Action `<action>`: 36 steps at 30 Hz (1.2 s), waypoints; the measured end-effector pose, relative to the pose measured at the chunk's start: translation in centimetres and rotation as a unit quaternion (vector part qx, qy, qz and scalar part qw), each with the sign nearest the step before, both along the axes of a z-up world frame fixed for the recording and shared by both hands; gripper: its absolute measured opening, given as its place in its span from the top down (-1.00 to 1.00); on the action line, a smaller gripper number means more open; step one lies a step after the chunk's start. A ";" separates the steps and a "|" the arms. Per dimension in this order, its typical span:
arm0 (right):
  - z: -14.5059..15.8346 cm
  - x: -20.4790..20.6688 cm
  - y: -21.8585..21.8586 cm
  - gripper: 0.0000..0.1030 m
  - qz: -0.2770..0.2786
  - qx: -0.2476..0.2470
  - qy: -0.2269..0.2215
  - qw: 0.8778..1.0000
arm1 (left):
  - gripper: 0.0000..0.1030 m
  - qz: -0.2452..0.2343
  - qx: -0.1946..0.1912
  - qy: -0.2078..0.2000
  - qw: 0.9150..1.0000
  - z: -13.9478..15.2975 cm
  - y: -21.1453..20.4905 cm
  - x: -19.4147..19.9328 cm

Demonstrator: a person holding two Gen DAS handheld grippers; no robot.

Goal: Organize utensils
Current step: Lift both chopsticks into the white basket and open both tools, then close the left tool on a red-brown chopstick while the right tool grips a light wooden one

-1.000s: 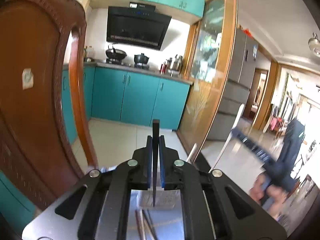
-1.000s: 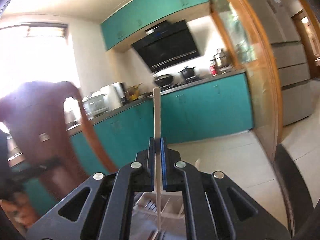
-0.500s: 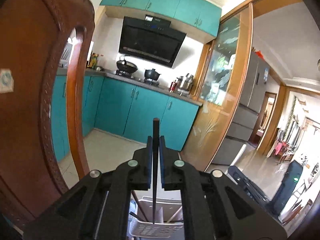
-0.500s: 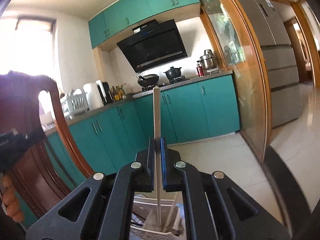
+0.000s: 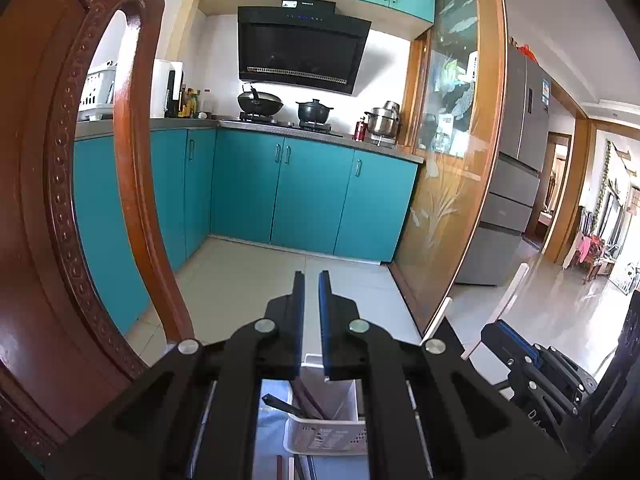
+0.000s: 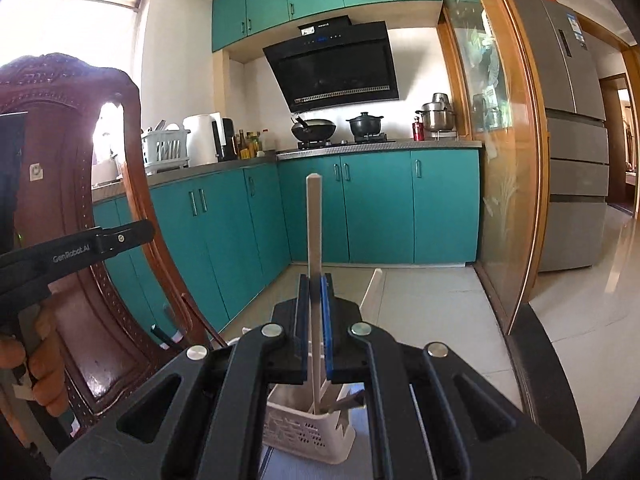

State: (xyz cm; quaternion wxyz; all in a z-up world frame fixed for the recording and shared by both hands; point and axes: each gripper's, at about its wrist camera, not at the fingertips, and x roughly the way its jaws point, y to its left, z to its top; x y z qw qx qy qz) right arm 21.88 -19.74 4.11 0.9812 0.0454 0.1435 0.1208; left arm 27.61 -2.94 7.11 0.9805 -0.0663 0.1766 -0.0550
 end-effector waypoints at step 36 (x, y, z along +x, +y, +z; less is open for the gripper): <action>-19.7 -1.7 9.5 0.75 0.117 -0.076 0.379 0.915 | 0.71 -0.008 0.044 0.207 0.977 -14.6 4.4 -1.0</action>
